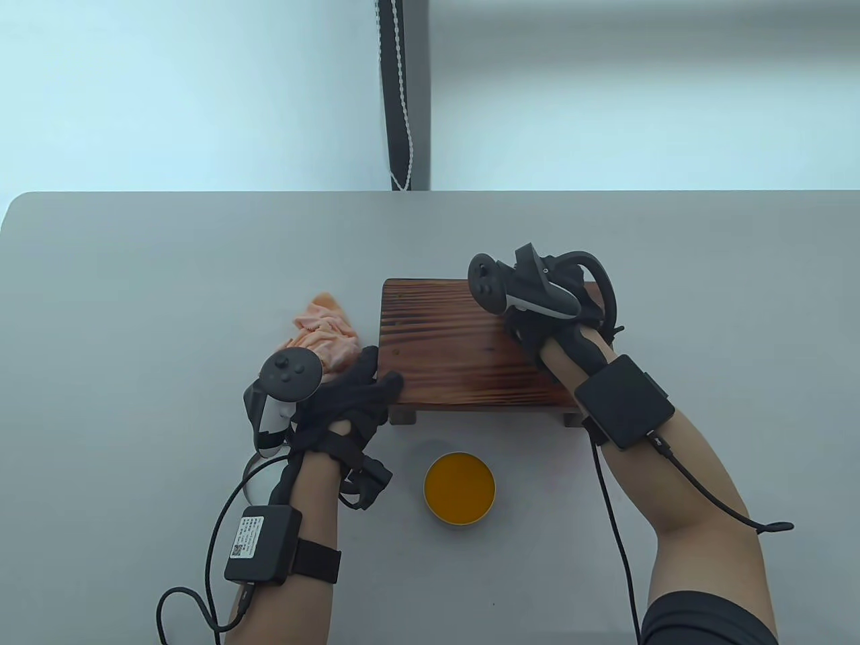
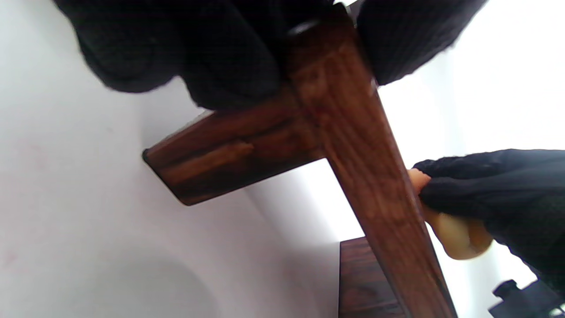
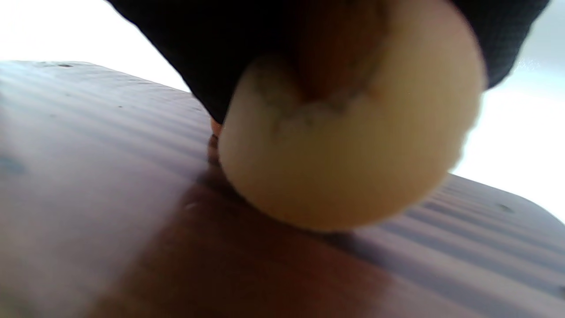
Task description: Dip and apply wood wax on stool
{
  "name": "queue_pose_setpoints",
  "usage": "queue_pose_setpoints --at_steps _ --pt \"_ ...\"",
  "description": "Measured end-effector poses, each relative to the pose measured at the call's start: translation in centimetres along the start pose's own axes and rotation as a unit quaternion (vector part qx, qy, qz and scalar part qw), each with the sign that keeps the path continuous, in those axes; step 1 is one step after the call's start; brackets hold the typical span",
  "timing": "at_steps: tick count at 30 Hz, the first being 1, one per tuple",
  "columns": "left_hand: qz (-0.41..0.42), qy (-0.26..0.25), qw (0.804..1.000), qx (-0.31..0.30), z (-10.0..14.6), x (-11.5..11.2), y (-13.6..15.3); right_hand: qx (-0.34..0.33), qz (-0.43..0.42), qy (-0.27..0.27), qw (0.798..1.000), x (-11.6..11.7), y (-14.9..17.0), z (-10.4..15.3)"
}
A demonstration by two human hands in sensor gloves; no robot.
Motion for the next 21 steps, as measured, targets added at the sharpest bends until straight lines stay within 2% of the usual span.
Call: queue_pose_setpoints --at_steps 2,4,6,8,10,12,16,19,21 --pt "0.004 0.002 1.0 -0.002 -0.1 0.0 0.1 0.018 0.001 0.031 0.999 0.0 1.0 -0.6" --pt "0.004 0.001 1.0 -0.002 -0.1 -0.1 0.2 0.034 0.01 0.035 0.999 -0.1 1.8 -0.8" --pt "0.006 0.0 1.0 -0.002 -0.1 -0.1 0.2 0.032 0.016 0.021 0.999 0.0 1.7 -0.3" --pt "0.008 -0.001 1.0 -0.003 -0.1 -0.1 0.2 0.01 0.043 -0.015 0.999 0.1 0.8 0.8" --pt "0.007 -0.002 1.0 -0.003 -0.1 -0.1 0.2 -0.006 0.021 -0.032 0.999 0.0 0.4 1.2" --pt "0.004 0.0 1.0 -0.003 -0.1 -0.1 0.2 0.001 -0.003 -0.02 1.0 0.0 0.6 0.7" --pt "0.003 0.001 1.0 -0.001 -0.1 -0.1 0.3 0.034 0.02 0.03 0.999 -0.1 2.3 -0.8" --pt "0.004 -0.003 1.0 -0.002 -0.1 -0.1 0.3 0.035 0.027 0.003 0.999 0.0 2.3 -0.1" --pt "0.007 -0.003 1.0 -0.002 -0.1 -0.1 0.2 0.012 0.039 -0.023 0.999 0.0 1.5 0.8"
Point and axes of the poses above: the tracker on the back of each hand, its own y axis roughly to the little-finger side, its own z axis roughly from the fingertips to the wrist, x = y × z, the point moved 5 cm from there along -z, roughly from the wrist to the fingertips, and after that the axes turned 15 degrees about -z, right-handed, at the moved point
